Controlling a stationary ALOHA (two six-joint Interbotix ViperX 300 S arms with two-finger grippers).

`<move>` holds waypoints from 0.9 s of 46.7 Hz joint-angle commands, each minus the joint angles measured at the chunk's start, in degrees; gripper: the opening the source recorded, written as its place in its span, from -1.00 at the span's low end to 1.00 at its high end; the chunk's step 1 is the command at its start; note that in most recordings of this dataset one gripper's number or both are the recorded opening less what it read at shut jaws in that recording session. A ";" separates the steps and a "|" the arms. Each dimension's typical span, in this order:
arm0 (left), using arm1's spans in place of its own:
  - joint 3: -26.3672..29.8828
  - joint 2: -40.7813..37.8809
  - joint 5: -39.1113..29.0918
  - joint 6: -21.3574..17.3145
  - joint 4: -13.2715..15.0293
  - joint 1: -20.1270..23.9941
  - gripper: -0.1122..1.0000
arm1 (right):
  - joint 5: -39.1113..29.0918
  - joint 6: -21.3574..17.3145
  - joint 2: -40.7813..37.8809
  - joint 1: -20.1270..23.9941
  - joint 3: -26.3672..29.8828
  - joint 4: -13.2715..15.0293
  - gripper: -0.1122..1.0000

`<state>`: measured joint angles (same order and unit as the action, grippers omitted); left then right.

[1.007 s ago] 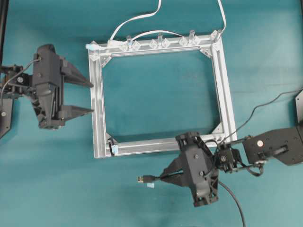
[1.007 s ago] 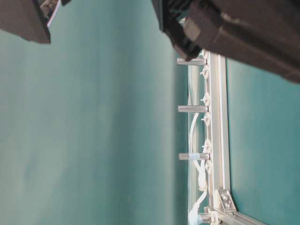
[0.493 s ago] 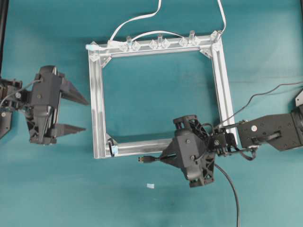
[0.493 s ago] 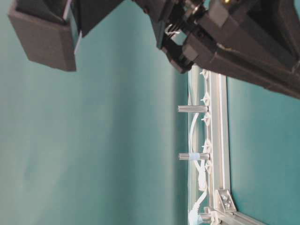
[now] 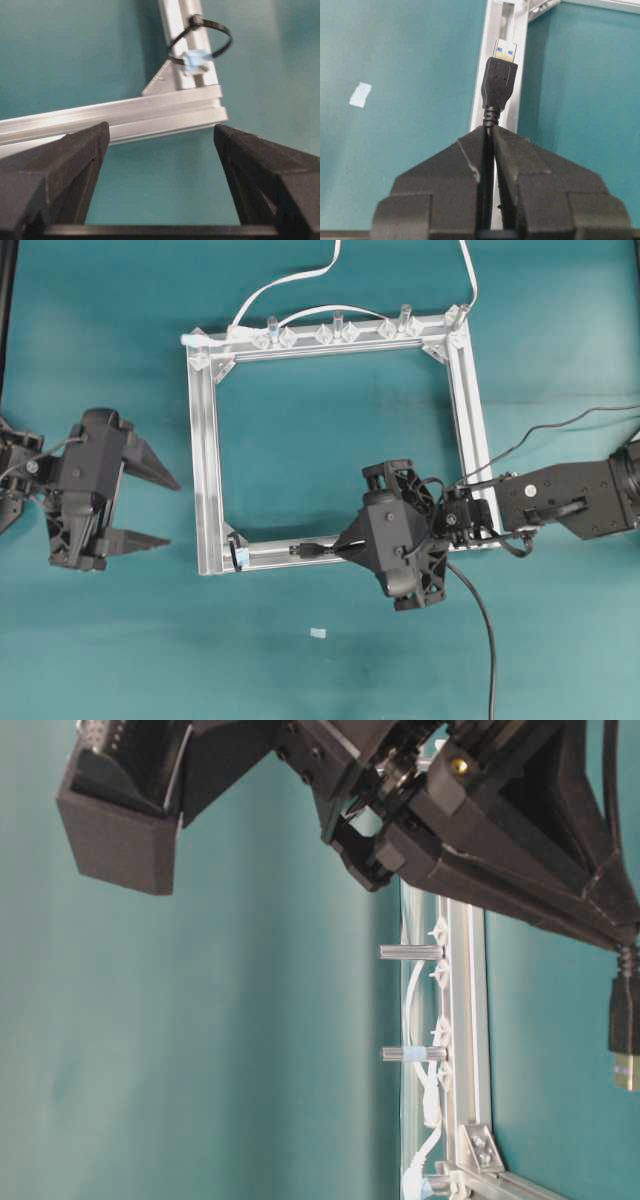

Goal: Insert the wire through the string loop located on the left side.
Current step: 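Carry the USB plug toward the zip-tie loop at the lower-left corner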

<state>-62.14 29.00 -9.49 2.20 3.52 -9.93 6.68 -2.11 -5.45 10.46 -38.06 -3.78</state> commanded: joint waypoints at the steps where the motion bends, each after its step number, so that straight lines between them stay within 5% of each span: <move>1: 0.53 0.18 0.18 0.62 0.00 -0.97 0.72 | 0.09 0.09 1.76 -0.18 0.44 0.70 -0.67; 42: 0.09 0.09 0.18 4.48 0.00 -3.25 0.72 | 0.44 0.09 1.76 -1.05 0.09 0.88 -0.67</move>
<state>-62.58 29.00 -9.58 6.24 3.43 -12.92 6.59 -2.11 -5.36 9.58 -38.50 -3.08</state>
